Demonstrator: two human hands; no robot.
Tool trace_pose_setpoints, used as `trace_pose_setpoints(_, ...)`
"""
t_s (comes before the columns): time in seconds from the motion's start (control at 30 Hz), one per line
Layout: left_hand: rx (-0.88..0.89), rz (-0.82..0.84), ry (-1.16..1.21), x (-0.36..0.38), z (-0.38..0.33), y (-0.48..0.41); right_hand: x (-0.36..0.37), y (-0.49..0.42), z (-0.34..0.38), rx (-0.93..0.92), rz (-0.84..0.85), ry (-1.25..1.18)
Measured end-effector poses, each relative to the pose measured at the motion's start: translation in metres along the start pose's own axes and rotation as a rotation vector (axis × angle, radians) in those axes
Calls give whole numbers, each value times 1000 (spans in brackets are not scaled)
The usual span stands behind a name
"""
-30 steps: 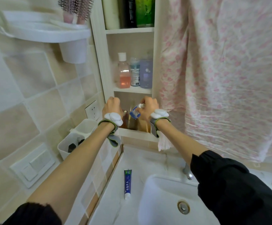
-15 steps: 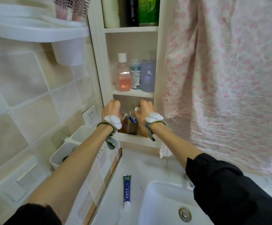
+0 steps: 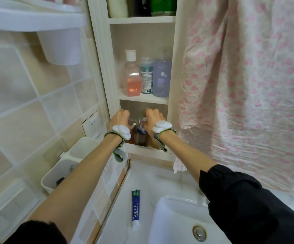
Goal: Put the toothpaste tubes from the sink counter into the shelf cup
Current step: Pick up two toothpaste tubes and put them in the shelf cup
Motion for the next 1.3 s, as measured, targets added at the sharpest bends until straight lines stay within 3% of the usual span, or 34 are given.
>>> trace_pose_setpoints(0.43,-40,62,-1,11,3,-11,1,-20,10,-16,138,204)
trace_pose_setpoints(0.9,-94,113,-45,25,1,-11,22,-35,0,-21,157,196)
trace_pose_setpoints(1.3,-40,144,-20,12,-4,-2,20,-33,-3,64,207,146)
Point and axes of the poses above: each hand's wrist, its own y-axis away from the middle knuckle, its own x-axis out of the palm, z = x × y, the point moved 2 cm from there along -y, towards the middle knuckle, and after that the axes turned 9 degrees about -y, right-handed, at the moved point
